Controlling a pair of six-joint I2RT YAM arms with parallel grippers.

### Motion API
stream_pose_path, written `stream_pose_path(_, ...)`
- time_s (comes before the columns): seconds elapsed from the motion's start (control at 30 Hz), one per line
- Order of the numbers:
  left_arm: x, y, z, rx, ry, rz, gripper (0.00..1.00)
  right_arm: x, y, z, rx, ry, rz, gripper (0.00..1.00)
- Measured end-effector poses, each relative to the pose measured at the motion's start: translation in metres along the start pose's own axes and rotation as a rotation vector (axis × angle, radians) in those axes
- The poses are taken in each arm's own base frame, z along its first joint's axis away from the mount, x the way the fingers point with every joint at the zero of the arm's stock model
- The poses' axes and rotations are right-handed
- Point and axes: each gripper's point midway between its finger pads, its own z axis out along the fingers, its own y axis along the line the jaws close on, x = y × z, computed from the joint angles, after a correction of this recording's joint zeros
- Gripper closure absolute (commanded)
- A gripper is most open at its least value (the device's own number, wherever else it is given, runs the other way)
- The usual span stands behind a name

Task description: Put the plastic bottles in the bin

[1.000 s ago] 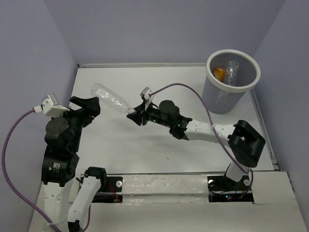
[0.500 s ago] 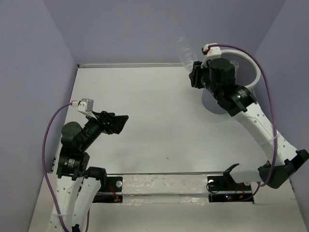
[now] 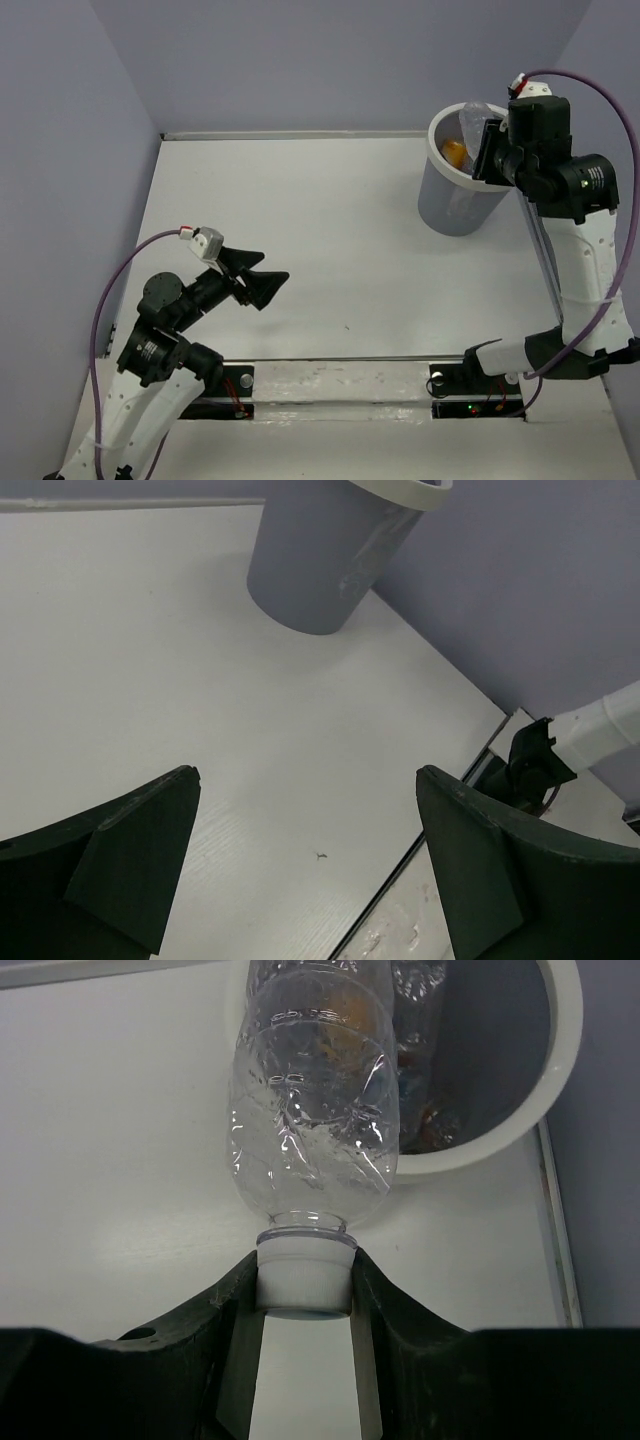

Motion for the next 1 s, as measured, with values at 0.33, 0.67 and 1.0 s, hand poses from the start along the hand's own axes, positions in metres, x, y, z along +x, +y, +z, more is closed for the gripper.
stream_pose_path(0.33, -0.007, -0.009, -0.007, 0.013, -0.047, 0.016, 0.01, 0.041, -0.002, 0.037, -0.007, 0.221, 0.08, 1.0)
stream_pose_path(0.67, -0.006, -0.004, -0.007, -0.022, -0.051, 0.005, 0.01, 0.044, -0.014, 0.068, -0.01, 0.287, 0.154, 0.77)
stream_pose_path(1.0, -0.006, 0.008, -0.007, -0.09, -0.06, -0.014, 0.01, 0.026, -0.015, 0.09, -0.056, 0.263, 0.197, 0.0)
